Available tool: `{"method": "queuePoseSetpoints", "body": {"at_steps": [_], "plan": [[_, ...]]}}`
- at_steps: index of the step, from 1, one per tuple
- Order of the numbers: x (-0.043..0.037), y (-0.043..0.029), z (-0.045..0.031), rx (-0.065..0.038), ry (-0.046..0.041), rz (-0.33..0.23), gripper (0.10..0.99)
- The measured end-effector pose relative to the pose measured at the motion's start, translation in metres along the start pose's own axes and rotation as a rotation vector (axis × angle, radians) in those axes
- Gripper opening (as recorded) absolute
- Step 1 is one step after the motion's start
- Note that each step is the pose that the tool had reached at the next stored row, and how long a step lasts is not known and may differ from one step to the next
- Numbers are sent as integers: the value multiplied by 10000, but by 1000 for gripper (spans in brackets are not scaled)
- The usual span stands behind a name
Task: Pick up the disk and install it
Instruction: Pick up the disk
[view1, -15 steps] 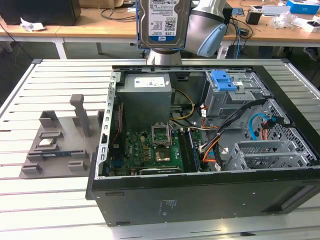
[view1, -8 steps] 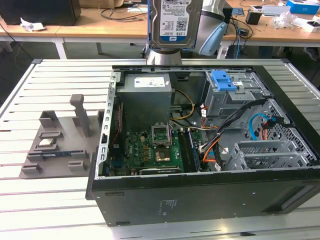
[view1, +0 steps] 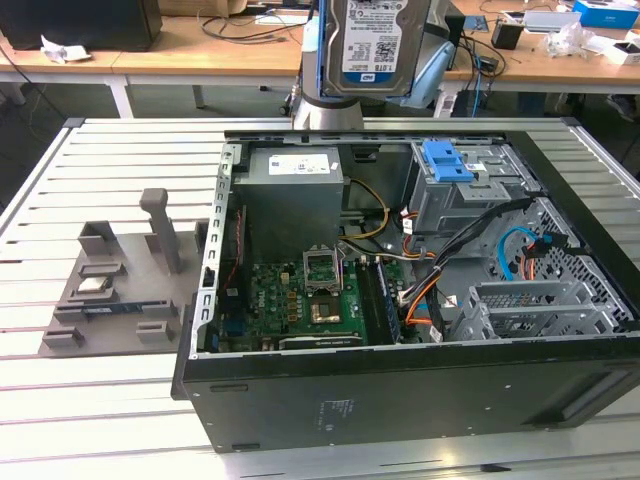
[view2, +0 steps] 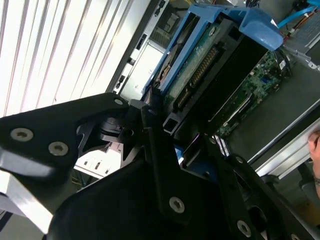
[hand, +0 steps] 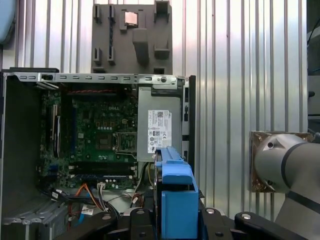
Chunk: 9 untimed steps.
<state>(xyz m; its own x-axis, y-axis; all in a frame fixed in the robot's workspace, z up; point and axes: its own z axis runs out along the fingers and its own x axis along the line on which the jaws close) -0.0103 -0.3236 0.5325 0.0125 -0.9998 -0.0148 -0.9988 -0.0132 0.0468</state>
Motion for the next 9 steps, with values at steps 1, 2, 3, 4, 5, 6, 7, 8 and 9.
{"method": "queuePoseSetpoints", "body": {"at_steps": [1, 2, 3, 4, 5, 6, 7, 8, 9], "plan": [[0, -28, -1, 1, -1, 0, 365], [1, -78, -3, 1, -2, -1, 365], [1, -103, -4, 1, -1, 0, 365], [1, -143, -6, 1, 0, 0, 365], [2, -166, -8, 0, 1, -2, 365], [2, -194, -9, 0, -1, 0, 365], [3, -221, -10, 0, 0, 1, 365], [3, -254, -12, 0, 1, -1, 365], [3, -266, -13, 0, 1, -1, 365]]}}
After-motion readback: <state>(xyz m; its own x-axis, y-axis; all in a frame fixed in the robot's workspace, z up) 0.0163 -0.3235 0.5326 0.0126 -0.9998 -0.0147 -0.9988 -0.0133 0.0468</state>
